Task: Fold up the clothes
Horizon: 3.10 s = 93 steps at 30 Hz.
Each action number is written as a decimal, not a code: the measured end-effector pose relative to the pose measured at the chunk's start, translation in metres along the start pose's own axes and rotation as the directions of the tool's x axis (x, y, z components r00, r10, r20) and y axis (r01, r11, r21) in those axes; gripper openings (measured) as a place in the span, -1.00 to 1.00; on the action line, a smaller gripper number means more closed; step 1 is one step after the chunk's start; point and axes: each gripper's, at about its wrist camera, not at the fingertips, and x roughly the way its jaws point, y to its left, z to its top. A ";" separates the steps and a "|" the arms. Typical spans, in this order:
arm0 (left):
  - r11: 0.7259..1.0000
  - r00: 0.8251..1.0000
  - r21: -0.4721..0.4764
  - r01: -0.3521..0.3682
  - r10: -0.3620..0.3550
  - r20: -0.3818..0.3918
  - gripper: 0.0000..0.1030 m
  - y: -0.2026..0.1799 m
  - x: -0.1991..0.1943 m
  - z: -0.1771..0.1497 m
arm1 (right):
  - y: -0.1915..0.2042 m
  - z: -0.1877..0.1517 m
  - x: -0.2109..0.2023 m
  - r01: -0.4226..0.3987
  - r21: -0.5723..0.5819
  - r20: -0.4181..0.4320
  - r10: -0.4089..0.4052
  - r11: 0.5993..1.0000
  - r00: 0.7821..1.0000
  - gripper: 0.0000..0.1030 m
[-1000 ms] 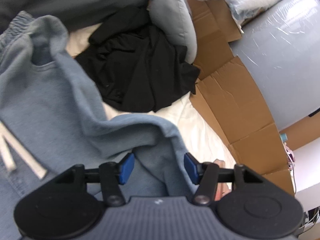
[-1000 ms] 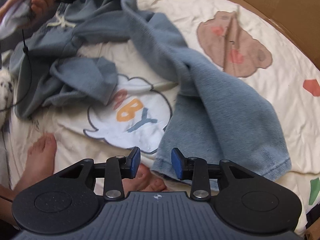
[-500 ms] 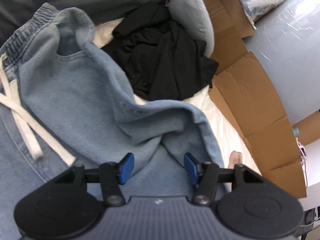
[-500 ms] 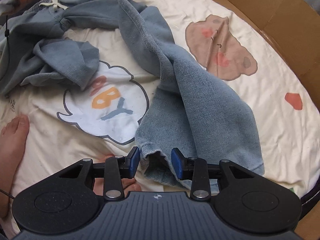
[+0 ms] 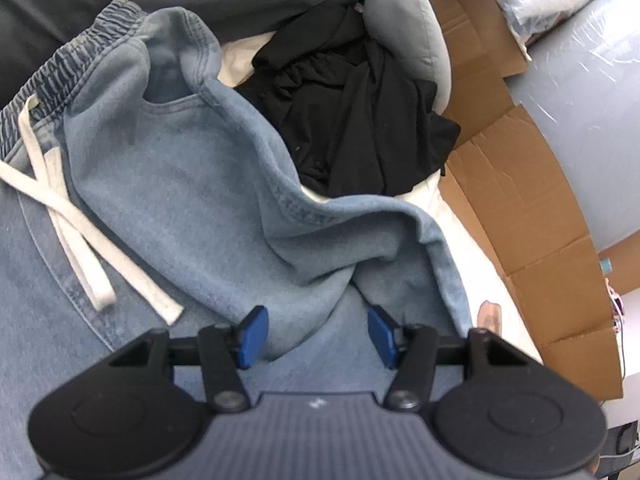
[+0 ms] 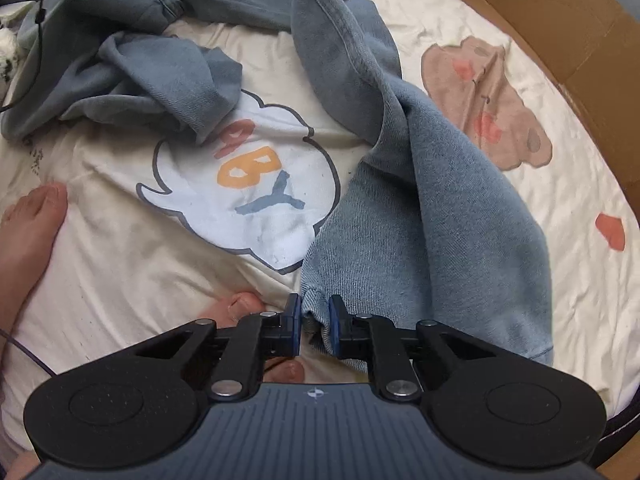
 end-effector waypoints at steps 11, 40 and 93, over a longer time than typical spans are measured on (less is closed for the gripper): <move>1.000 1.000 -0.005 -0.022 0.022 0.022 0.13 0.005 -0.002 0.007 | -0.080 -0.020 -0.066 0.011 0.355 0.090 -0.046 0.935 0.995 -0.81; 0.989 0.995 0.139 -0.047 0.034 0.096 0.09 -0.003 0.068 0.080 | -0.217 -0.022 -0.205 0.279 0.639 0.180 -0.491 0.717 0.852 -0.82; 0.930 0.971 -0.306 -0.205 0.152 -0.187 -0.22 -0.012 0.132 0.166 | -0.363 0.002 0.014 0.332 0.662 0.031 -0.467 0.672 0.884 -0.82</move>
